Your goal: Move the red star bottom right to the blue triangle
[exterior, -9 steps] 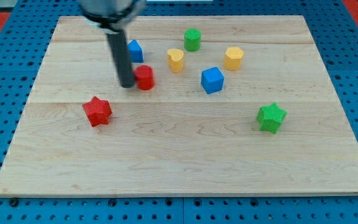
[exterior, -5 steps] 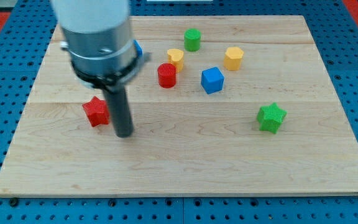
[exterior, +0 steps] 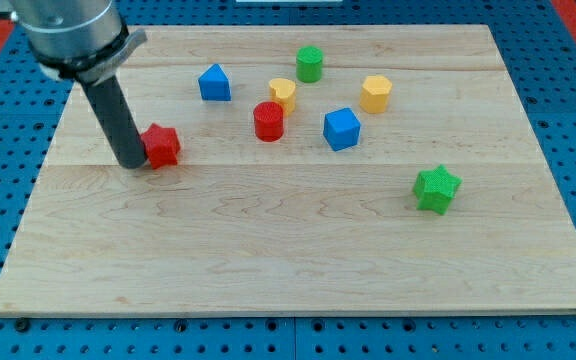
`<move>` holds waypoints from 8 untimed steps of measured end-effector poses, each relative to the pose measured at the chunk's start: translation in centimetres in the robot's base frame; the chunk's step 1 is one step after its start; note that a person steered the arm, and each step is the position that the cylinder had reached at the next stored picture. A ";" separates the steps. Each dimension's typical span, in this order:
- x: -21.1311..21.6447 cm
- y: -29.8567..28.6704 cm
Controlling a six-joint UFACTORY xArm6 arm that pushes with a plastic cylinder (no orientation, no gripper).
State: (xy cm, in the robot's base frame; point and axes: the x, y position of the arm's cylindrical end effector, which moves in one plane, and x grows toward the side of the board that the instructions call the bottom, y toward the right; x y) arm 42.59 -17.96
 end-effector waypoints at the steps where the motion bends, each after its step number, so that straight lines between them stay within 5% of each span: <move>1: -0.3 3.6; 3: 2.5 8.2; 4: -3.5 8.7; 6: -1.0 5.8; 8: -4.7 4.2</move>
State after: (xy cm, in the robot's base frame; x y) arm 37.88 -13.76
